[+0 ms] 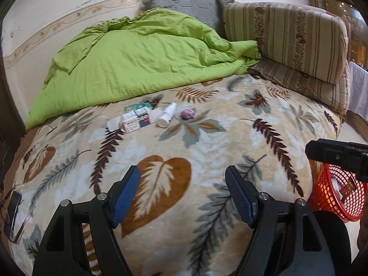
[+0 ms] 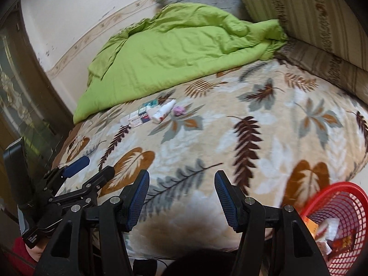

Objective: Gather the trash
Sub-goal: 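Move both grippers back over the bed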

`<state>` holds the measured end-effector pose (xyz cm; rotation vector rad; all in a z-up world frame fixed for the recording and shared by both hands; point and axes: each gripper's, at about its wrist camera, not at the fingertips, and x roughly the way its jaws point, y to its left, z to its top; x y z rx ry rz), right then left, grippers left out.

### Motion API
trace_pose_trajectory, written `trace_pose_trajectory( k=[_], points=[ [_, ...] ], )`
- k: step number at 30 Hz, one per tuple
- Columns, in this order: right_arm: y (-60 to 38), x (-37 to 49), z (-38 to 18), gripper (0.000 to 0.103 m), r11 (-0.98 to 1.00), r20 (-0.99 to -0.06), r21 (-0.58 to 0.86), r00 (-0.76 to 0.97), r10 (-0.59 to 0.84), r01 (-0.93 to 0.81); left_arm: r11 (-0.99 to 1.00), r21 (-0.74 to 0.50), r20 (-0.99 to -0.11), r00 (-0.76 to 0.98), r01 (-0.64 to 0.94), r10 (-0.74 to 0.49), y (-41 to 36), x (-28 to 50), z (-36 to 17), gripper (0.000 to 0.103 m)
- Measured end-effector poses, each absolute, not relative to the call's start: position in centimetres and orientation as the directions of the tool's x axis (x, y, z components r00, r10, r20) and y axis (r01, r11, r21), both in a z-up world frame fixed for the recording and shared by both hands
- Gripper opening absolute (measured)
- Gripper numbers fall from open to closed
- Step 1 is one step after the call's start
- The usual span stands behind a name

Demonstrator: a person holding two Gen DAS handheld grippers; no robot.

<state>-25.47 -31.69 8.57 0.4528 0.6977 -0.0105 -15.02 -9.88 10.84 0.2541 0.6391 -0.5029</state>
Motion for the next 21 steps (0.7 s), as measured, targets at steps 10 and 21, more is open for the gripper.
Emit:
trace_pose_trajectory(
  k=[10,21],
  points=[
    [-29.5,-21.2,8.4,0.063,0.906,-0.635,0.406,0.749,0.188,0.116,0.873,0.047,-0.650,0.678,0.486,-0.343,-8.5,-12.8,9.6,0.075],
    [-28.3,-12.0,6.7,0.063,0.849,-0.623,0.518,0.726,0.290,0.105,0.921,-0.020,-0.684,0.666,0.388,-0.296,-4.7,-6.6,5.2,0.075]
  ],
)
